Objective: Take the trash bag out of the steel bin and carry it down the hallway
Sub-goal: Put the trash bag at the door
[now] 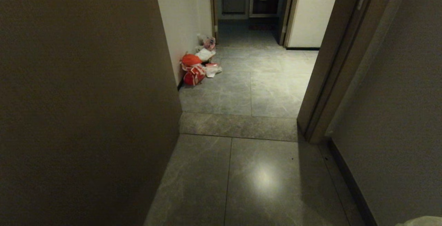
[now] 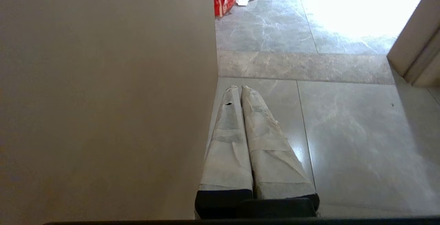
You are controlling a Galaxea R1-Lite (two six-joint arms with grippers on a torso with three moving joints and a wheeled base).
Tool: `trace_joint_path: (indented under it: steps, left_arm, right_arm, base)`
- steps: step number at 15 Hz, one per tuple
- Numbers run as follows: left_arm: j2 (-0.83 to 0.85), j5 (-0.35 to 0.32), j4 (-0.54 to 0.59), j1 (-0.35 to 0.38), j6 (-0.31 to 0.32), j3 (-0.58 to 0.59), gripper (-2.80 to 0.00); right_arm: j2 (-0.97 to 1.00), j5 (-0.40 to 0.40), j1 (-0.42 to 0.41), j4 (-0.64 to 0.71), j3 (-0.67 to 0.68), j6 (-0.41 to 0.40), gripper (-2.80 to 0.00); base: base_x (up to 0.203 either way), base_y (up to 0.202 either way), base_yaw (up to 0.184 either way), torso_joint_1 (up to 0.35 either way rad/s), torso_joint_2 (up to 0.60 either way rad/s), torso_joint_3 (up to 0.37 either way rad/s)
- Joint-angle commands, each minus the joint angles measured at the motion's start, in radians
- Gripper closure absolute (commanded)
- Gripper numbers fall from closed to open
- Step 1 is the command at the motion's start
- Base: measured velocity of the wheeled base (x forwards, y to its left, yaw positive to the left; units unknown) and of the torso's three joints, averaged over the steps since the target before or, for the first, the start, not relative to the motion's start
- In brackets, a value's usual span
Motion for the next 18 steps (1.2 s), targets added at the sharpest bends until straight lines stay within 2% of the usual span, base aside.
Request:
trace_joint_path:
  steps: [1,18]
  left_arm:
    - [0.001,0.001,0.0,0.0,0.0,0.0,0.0]
    - [0.001,0.001,0.0,0.0,0.0,0.0,0.0]
  right_arm:
    - [0.0,0.0,0.0,-0.001,0.025,0.0,0.0]
    - [0.0,0.0,0.0,-0.001,0.025,0.0,0.0]
  base:
    - [0.191,0.0,0.002,0.003,0.0,0.002]
    - [0.193,0.0,0.001,0.003,0.0,0.002]
